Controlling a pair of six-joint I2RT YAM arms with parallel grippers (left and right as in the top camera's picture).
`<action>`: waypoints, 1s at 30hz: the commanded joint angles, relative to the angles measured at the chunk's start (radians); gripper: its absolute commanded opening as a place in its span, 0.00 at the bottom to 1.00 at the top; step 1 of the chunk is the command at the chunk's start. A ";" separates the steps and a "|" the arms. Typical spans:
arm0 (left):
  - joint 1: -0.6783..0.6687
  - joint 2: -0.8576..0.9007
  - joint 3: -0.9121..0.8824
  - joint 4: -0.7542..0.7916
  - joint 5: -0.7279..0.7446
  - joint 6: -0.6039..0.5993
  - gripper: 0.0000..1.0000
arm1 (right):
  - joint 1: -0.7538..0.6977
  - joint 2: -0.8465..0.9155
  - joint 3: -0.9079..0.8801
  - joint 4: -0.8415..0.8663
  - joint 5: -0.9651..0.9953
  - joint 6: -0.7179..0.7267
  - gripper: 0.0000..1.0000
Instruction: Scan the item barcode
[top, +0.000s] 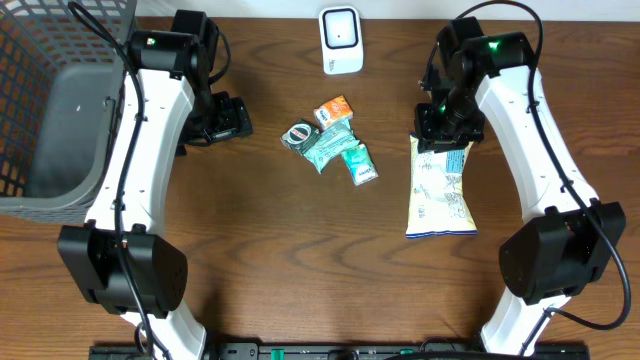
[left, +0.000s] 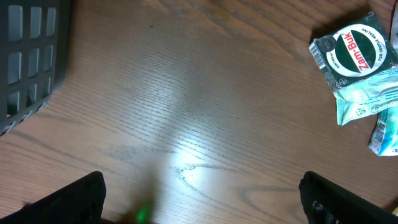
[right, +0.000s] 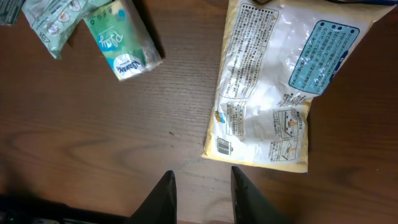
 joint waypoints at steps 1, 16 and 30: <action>0.000 -0.017 -0.002 -0.002 0.002 -0.006 0.98 | 0.006 -0.027 -0.006 0.001 -0.004 -0.011 0.23; 0.000 -0.017 -0.002 -0.002 0.002 -0.006 0.97 | 0.006 -0.027 -0.006 0.002 -0.003 -0.011 0.24; 0.000 -0.017 -0.002 -0.002 0.002 -0.006 0.97 | 0.006 -0.027 -0.006 0.002 -0.014 -0.011 0.26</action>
